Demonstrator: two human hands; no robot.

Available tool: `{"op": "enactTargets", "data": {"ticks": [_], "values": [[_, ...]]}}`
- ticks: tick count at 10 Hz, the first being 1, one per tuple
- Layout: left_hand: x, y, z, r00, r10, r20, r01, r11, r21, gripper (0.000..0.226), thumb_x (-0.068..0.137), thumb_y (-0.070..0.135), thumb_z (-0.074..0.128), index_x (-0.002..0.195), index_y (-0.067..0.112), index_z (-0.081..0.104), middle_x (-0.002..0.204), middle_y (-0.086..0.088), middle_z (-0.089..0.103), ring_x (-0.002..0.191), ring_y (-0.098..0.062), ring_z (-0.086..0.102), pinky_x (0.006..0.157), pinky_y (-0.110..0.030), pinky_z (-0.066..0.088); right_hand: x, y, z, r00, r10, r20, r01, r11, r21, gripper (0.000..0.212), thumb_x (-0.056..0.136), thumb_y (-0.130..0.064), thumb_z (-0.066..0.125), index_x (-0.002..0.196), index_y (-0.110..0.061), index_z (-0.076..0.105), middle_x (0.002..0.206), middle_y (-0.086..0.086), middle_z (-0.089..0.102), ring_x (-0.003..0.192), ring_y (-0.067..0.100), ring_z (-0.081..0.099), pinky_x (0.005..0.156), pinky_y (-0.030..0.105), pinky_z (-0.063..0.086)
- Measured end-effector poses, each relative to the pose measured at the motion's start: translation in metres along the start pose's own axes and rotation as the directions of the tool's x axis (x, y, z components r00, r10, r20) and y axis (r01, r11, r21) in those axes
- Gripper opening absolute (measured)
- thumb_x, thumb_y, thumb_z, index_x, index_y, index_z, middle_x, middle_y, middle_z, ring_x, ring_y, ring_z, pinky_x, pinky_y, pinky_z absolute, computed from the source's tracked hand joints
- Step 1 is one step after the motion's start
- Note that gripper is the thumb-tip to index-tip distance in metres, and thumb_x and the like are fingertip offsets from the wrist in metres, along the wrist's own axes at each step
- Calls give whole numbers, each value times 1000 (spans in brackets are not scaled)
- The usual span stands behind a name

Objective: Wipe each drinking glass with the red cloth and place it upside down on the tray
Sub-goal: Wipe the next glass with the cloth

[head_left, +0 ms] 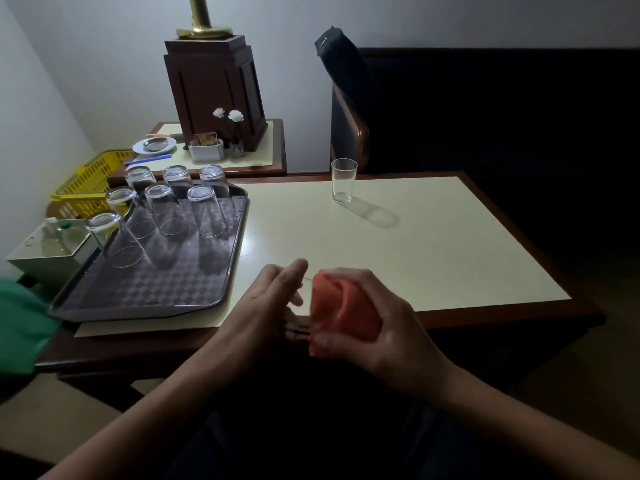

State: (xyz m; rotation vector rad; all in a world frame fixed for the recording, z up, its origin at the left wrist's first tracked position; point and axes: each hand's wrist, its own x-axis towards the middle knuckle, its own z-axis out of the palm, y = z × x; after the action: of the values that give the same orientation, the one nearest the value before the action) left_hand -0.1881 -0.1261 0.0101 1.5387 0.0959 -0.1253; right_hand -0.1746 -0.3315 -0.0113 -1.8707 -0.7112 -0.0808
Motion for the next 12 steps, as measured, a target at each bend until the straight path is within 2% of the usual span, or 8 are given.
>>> {"op": "enactTargets", "data": {"ticks": [1, 3, 5, 6, 8, 9, 11, 12], "values": [[-1, -2, -1, 961, 275, 38, -276, 931, 239, 45, 84, 66, 56, 99, 24, 60, 77, -6, 57, 64, -12, 57, 60, -27, 50, 9, -5, -4, 752, 435, 494, -649, 363, 668, 42, 87, -34, 76, 125, -18, 69, 125, 13, 75, 110, 30, 76, 80, 39, 64], [8, -11, 0, 909, -417, 29, 413, 886, -212, 66, 84, 69, 63, 95, 3, 63, 78, -18, 60, 61, -26, 56, 55, -32, 46, 1, 8, -7, 949, -275, 153, 312, 892, -328, 64, 79, -13, 91, 137, -21, 67, 139, -2, 62, 131, 15, 60, 106, 27, 51], [-2, 3, -5, 990, -67, 126, 40, 977, 210, 43, 92, 56, 59, 118, 21, 57, 105, -7, 60, 64, -11, 60, 59, -22, 48, 6, 13, -14, 882, 339, 328, -470, 692, 548, 50, 81, -12, 88, 127, -24, 72, 119, 2, 74, 108, 19, 74, 88, 37, 61], [1, 3, -8, 978, 150, 147, -183, 952, 245, 34, 96, 48, 62, 121, 25, 58, 105, -6, 58, 62, -8, 58, 57, -18, 46, 7, 7, -14, 865, 333, 375, -495, 689, 530, 52, 82, -18, 83, 131, -27, 69, 124, 6, 73, 114, 25, 73, 88, 37, 62], [5, -3, -12, 825, -474, 309, 518, 852, -79, 56, 92, 64, 56, 108, 10, 51, 80, -17, 61, 45, -25, 54, 42, -23, 39, 1, 19, -16, 967, -243, 81, 255, 932, -256, 63, 74, -20, 97, 131, -22, 71, 135, -2, 66, 126, 13, 64, 103, 25, 52], [6, -3, -9, 958, -184, 219, 161, 980, 121, 45, 94, 56, 65, 126, 26, 55, 110, -21, 62, 69, -27, 63, 62, -31, 51, 6, 19, -10, 906, 331, 262, -422, 743, 520, 45, 77, -24, 89, 119, -27, 75, 116, -2, 75, 104, 13, 75, 85, 31, 61], [8, -6, -14, 856, -453, 251, 496, 855, -149, 49, 92, 56, 60, 103, 8, 60, 79, -19, 61, 45, -22, 53, 40, -21, 35, 1, 5, -21, 990, -101, 100, 118, 977, -179, 67, 74, -16, 97, 133, -27, 68, 134, -10, 67, 125, 10, 65, 102, 22, 52], [9, -8, -11, 875, -411, 257, 446, 890, -95, 52, 93, 60, 56, 97, 8, 60, 80, -18, 63, 48, -24, 55, 42, -23, 38, 3, 11, -21, 997, 67, 47, -74, 984, 161, 60, 73, -11, 97, 125, -27, 72, 126, -11, 71, 117, 10, 70, 98, 27, 57]]}}
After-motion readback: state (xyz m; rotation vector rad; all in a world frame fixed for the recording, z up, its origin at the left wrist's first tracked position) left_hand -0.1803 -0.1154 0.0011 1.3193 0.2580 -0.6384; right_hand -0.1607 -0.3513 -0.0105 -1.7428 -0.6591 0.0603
